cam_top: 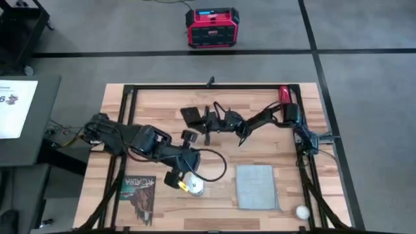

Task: Apply microfiber cloth
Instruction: Wipe the back of the cellphone with the microfiber cloth

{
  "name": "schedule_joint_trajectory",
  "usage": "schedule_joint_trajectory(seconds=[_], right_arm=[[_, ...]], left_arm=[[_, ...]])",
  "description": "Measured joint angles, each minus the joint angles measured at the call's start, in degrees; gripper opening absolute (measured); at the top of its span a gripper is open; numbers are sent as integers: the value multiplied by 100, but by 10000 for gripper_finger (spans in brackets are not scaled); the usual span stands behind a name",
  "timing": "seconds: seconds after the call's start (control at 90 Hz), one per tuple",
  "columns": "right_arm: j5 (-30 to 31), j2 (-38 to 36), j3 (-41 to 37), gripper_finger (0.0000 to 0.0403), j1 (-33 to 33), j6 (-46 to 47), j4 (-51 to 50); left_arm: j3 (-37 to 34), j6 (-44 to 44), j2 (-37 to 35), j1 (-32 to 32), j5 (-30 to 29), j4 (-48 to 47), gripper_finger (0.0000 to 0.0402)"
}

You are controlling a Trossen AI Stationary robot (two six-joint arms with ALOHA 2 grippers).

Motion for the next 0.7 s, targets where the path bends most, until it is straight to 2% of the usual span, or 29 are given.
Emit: schedule_joint_trajectory(seconds=[0.178,0.4,0.478,0.611,0.7], right_arm=[[180,-799,-1254,10,-463,-11,670],[608,-1840,-2904,10,-638,-318,860],[794,-2149,-3364,10,-636,-338,900],[1137,-2609,-3993,10,-557,-415,898],[1362,-2839,-4306,10,-531,-413,894]], left_arm=[[-201,169,-44,311,51,148,0],[-1233,809,-36,995,128,1089,0],[-1570,1156,-36,1240,566,1845,0],[-2101,1746,-36,1617,1735,3445,0],[-2395,1980,-36,1828,2075,4288,0]])
